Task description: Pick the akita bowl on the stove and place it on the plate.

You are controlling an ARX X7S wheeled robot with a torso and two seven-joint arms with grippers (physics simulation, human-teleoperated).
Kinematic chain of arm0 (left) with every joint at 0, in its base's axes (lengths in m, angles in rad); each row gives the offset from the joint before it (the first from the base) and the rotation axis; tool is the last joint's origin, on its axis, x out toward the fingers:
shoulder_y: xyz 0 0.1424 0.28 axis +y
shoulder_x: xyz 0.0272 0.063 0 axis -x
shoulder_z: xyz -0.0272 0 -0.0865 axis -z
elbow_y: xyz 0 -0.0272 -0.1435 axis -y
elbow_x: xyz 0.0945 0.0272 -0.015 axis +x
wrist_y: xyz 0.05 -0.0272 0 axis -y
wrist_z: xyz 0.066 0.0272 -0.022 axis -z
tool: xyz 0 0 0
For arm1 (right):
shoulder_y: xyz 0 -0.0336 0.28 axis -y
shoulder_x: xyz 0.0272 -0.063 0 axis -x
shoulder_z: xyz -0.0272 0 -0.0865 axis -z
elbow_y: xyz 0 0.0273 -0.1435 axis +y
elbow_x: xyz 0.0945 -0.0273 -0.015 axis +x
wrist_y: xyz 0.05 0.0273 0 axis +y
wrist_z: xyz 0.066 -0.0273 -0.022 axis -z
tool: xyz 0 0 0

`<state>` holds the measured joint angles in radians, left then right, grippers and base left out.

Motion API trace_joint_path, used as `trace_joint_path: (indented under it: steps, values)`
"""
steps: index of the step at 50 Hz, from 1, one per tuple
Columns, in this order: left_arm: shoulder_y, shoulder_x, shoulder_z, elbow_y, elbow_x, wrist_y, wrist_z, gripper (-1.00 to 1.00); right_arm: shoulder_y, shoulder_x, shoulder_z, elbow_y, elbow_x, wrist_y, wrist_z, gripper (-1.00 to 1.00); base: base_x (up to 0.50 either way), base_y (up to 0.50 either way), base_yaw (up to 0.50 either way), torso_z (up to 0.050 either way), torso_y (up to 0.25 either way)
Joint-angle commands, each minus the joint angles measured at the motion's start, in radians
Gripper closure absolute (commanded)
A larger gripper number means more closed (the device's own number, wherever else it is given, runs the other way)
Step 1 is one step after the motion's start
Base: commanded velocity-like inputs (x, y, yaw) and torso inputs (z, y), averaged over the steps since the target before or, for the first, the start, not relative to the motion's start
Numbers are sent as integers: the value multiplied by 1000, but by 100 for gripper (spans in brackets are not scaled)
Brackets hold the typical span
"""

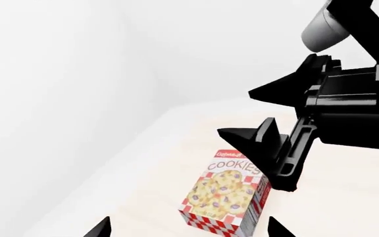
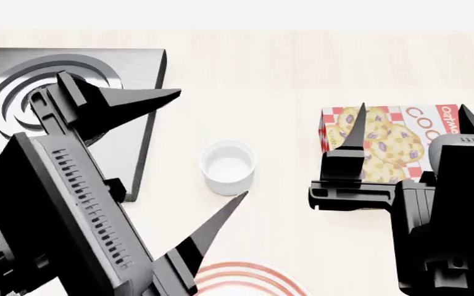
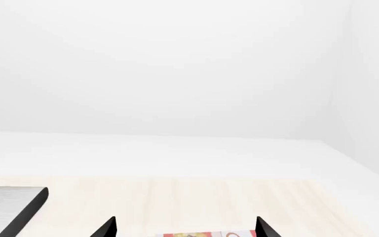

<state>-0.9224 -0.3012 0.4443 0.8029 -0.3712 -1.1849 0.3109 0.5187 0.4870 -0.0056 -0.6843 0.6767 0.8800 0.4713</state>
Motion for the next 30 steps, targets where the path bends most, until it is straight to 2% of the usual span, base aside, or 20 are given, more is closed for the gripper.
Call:
trace_joint_path:
  steps: [1, 30]
  values:
    - [2, 24, -85, -1, -34, -21, -6, -100, 2, 2, -2, 2, 2, -2, 2, -100, 0, 0, 0, 0, 0]
    - [32, 21, -204, -6, -78, -23, -16, -100, 1, 8, -4, -1, 11, -4, 11, -100, 0, 0, 0, 0, 0]
